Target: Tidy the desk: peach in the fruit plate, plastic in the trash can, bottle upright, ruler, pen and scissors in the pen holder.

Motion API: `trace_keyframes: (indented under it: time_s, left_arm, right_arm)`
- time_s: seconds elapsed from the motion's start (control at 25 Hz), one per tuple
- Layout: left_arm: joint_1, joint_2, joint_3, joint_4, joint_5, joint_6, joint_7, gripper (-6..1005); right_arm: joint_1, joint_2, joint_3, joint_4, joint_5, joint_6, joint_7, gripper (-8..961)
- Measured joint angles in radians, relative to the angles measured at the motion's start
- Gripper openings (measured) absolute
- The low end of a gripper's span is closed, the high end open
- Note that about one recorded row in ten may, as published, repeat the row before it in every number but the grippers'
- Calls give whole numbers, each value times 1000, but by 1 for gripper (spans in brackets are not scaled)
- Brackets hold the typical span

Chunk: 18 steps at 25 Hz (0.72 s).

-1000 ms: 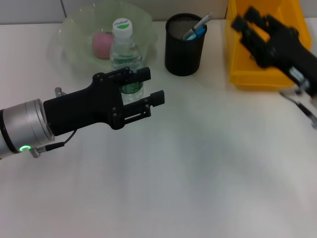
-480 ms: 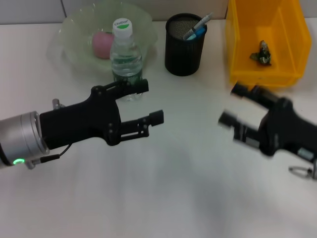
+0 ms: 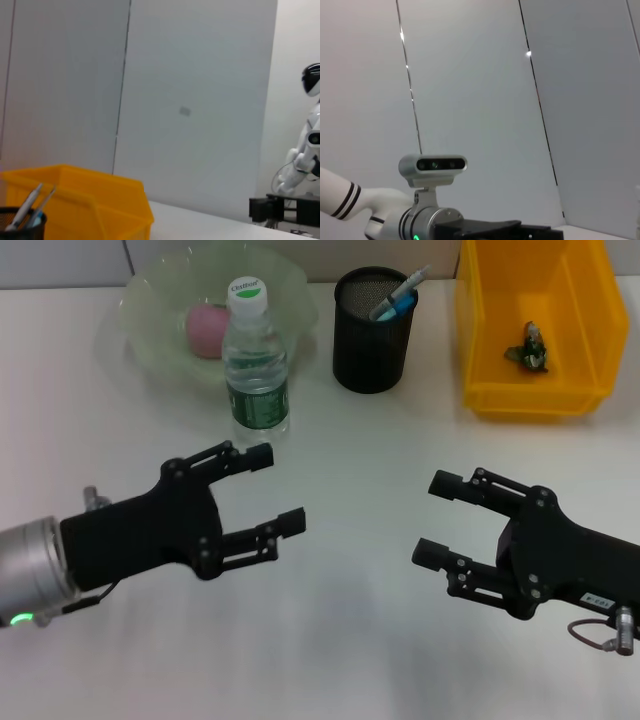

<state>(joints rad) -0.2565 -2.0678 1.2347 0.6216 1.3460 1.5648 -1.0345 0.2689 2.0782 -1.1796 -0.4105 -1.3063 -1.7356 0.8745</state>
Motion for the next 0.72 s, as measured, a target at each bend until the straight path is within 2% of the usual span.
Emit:
trace_keyframes:
  time_s: [0.28, 0.44, 0.72]
  left_arm:
    - [38, 2, 23, -8, 2, 15, 17, 802]
    - [57, 5, 47, -36, 2, 78, 71, 802]
    - [87, 5, 38, -46, 2, 122, 77, 802]
  right_arm:
    - [17, 1, -10, 7, -2, 5, -1, 725]
    - [19, 2, -14, 10, -3, 7, -1, 724]
    - [22, 5, -27, 29, -5, 9, -2, 725]
